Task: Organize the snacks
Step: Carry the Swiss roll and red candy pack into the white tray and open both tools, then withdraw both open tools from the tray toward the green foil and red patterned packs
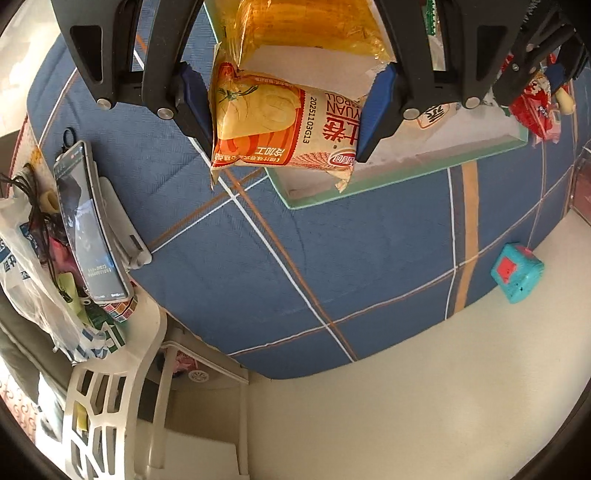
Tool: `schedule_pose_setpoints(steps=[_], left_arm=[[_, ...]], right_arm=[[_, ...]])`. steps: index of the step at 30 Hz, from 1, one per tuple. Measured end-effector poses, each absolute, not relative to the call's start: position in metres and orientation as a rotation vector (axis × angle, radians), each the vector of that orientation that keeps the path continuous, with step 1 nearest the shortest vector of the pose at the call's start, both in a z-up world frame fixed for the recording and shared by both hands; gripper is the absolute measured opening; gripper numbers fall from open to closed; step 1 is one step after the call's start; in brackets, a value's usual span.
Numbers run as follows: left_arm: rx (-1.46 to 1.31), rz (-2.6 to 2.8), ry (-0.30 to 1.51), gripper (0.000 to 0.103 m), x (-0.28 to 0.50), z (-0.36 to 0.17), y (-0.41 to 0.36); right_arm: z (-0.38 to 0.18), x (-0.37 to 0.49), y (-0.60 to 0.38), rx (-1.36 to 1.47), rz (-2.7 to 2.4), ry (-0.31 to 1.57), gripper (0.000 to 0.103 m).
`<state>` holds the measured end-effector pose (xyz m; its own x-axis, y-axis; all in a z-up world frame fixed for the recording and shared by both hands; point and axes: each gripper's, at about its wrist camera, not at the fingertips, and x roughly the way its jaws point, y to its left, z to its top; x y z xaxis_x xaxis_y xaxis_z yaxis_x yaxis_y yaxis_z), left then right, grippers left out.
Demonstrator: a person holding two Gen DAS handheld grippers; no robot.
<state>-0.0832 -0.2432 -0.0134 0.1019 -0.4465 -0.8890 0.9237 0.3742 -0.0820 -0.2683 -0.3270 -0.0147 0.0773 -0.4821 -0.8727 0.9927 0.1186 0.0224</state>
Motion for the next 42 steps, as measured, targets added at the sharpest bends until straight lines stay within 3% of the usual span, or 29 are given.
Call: schedule_pose_setpoints(steps=[17, 27, 29, 42], left_arm=[[0.631, -1.09, 1.058, 0.07, -0.083, -0.023, -0.243], [0.601, -1.111, 1.102, 0.077, -0.073, -0.006, -0.237], [0.58, -1.123, 1.105, 0.084, -0.07, 0.0, -0.233], [0.485, -1.003, 1.092, 0.085, -0.031, 0.023, -0.18]], right_arm=[[-0.045, -0.229, -0.31, 0.783, -1.146, 1.001, 0.075], [-0.029, -0.232, -0.304, 0.796, -1.165, 0.996, 0.093], [-0.025, -0.233, -0.3, 0.805, -1.16, 0.981, 0.093], [0.019, -0.222, -0.25, 0.752, -1.114, 0.929, 0.093]])
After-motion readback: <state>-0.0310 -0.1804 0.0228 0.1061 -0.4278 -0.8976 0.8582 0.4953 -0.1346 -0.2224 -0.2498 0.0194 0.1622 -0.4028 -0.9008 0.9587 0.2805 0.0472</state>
